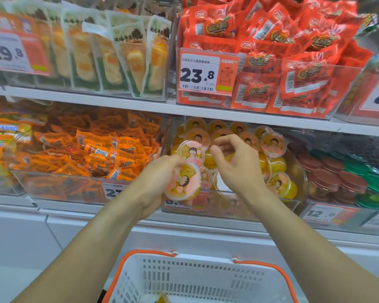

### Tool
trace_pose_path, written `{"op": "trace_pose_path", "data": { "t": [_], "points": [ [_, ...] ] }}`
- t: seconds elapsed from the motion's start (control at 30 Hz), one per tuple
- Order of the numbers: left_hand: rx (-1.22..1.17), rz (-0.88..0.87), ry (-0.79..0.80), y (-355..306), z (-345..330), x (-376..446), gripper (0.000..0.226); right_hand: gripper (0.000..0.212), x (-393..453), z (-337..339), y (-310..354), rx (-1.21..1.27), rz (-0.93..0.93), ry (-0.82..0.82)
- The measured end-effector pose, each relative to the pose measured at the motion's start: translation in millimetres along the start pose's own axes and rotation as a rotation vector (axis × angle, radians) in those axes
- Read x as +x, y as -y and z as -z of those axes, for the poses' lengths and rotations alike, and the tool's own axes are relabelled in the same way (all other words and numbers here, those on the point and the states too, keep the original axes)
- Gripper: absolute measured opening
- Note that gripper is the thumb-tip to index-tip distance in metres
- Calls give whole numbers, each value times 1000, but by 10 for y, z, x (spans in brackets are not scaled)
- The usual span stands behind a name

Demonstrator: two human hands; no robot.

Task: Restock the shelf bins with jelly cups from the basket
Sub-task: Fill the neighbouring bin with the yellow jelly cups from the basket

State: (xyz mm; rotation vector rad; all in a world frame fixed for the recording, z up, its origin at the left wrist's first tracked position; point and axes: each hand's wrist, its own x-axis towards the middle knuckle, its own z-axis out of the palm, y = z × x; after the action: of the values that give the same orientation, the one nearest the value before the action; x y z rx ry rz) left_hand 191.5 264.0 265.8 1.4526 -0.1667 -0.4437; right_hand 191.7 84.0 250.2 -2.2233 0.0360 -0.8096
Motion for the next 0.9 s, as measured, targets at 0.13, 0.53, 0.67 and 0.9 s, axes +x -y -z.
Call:
{"op": "trace_pose_path", "data": {
  "t": [0.13, 0.53, 0.67, 0.9],
  "points": [
    [188, -272, -143, 177, -170, 41, 17, 20, -264, 298, 131, 441, -127, 284],
    [842, -763, -539, 148, -229, 382, 26, 32, -191, 607, -289, 531, -338, 114],
    [1054, -575, -411, 166, -68, 591, 40, 22, 175, 597, -332, 246, -158, 107],
    [1030, -573, -409, 211, 36, 662, 38, 21, 522, 270, -285, -7, -52, 350]
  ]
}}
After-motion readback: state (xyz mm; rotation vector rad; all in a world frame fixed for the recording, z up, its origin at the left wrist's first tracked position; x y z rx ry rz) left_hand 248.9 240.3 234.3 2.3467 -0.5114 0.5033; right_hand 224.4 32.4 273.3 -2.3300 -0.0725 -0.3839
